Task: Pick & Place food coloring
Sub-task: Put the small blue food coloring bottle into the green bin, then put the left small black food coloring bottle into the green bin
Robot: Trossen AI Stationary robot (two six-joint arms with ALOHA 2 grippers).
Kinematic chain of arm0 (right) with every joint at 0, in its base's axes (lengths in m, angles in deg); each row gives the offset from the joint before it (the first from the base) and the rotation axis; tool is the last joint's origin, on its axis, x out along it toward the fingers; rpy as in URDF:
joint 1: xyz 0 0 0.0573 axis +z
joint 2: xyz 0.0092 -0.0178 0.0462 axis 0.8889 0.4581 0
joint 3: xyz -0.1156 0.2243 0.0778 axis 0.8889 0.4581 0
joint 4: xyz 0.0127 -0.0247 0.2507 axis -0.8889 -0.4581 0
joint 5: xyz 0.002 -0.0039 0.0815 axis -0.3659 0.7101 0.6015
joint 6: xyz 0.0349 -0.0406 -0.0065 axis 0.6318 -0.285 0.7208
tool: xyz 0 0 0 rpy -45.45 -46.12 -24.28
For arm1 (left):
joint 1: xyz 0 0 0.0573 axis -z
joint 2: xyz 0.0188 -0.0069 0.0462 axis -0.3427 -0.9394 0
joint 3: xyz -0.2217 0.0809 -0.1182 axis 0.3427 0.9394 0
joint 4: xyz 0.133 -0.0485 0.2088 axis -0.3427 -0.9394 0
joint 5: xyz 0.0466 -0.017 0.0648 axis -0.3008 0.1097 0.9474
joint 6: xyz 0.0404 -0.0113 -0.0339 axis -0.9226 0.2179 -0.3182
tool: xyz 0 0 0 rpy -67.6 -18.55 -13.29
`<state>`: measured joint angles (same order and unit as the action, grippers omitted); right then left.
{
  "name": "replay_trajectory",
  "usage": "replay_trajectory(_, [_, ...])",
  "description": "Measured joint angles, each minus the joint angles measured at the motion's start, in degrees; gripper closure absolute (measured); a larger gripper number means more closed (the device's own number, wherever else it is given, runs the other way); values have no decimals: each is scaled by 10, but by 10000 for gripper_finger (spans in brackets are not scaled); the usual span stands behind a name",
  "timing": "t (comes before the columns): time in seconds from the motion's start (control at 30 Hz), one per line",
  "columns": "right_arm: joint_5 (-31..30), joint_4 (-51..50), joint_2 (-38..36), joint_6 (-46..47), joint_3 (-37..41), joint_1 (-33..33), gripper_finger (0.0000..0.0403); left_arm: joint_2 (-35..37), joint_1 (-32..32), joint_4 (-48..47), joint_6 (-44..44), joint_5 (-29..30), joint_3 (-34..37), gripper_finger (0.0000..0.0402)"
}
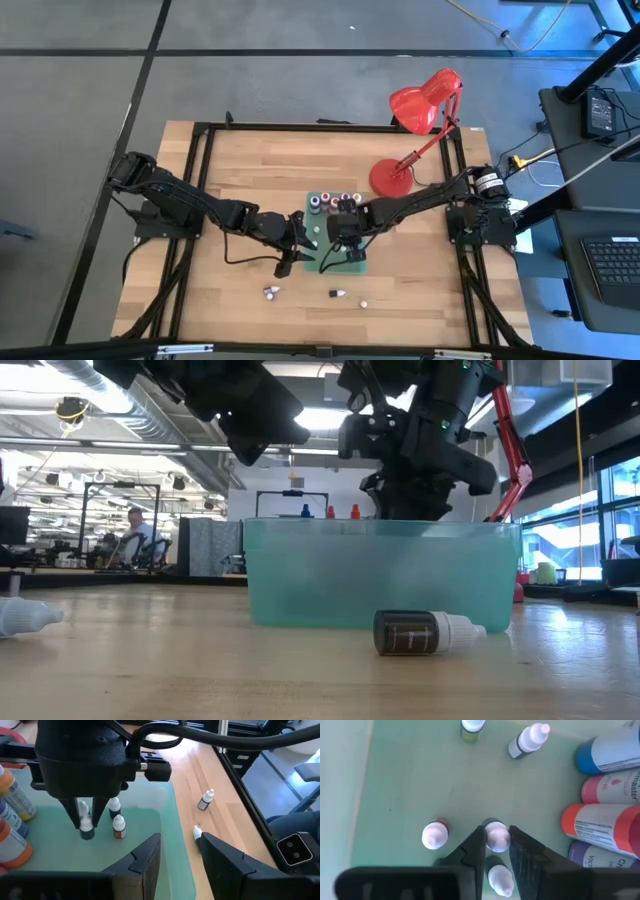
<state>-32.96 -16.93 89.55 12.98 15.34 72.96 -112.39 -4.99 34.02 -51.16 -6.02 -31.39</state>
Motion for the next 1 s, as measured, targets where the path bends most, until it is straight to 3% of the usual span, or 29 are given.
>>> replay_trajectory(0.23, [0, 7, 0, 10, 0, 0, 293, 0, 0, -1, 0, 0, 0, 268])
replay_trajectory(0.73, [0, 7, 0, 10, -12, 0, 289, 0, 0, -1, 0, 0, 0, 269])
replay_trajectory(1.0, [-2, -77, -31, 38, -64, 13, 288, 0, 0, -1, 0, 0, 0, 268])
